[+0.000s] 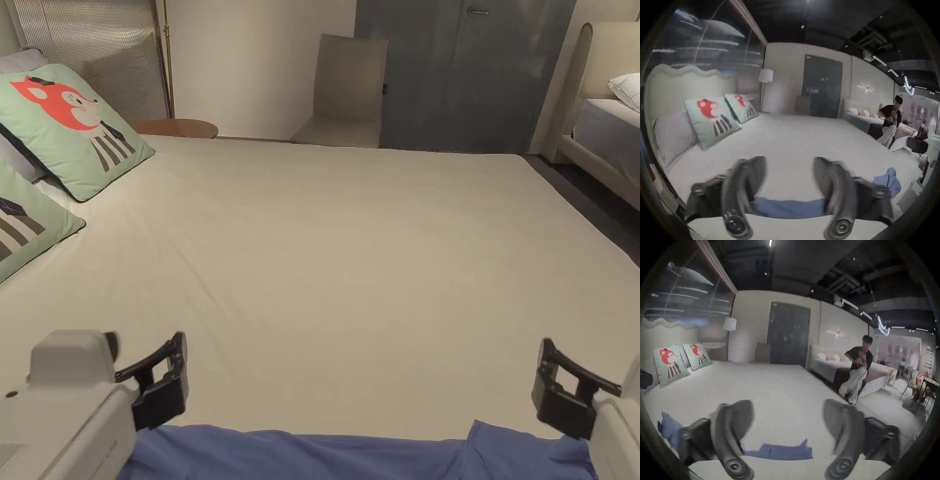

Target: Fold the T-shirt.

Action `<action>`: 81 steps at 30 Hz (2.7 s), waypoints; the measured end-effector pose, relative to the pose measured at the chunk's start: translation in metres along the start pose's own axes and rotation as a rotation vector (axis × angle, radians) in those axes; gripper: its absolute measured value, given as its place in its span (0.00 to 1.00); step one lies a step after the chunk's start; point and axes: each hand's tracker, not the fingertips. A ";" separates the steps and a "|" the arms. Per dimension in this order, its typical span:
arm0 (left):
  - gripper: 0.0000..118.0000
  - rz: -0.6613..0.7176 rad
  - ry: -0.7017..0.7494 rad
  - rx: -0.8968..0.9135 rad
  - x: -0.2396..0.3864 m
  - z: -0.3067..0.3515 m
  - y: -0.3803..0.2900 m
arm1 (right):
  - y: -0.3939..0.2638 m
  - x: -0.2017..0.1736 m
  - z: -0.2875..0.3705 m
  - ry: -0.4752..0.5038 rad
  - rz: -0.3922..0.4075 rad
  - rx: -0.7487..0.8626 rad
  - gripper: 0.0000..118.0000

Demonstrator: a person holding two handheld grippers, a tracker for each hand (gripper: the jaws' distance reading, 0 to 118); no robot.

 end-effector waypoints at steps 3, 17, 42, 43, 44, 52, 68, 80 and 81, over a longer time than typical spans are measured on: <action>0.00 -0.027 -0.005 0.029 0.009 0.001 0.003 | 0.006 -0.023 0.002 -0.005 0.026 0.050 0.07; 0.03 0.480 -0.267 -0.445 -0.136 -0.054 -0.055 | -0.005 -0.068 0.006 0.084 0.053 0.016 0.00; 0.07 0.866 -0.341 -0.751 -0.193 -0.098 -0.147 | -0.010 -0.080 0.009 0.083 0.055 -0.090 0.00; 0.06 0.938 -0.392 -0.734 -0.197 -0.095 -0.148 | -0.010 -0.080 0.009 0.084 0.055 -0.090 0.00; 0.06 0.986 -0.401 -0.726 -0.202 -0.092 -0.147 | -0.010 -0.080 0.009 0.085 0.057 -0.088 0.00; 0.06 1.010 -0.278 -0.643 -0.268 -0.067 -0.127 | -0.004 -0.075 0.009 0.072 0.048 -0.078 0.00; 0.06 0.791 -0.502 -0.612 -0.148 -0.060 -0.048 | -0.012 -0.082 0.002 0.135 0.010 -0.095 0.00; 0.08 0.527 -0.314 -0.820 -0.012 -0.126 -0.123 | -0.017 -0.045 0.014 0.100 -0.020 -0.091 0.00; 0.13 0.552 -0.309 -0.802 -0.013 -0.123 -0.122 | -0.018 -0.042 0.014 0.097 -0.025 -0.092 0.00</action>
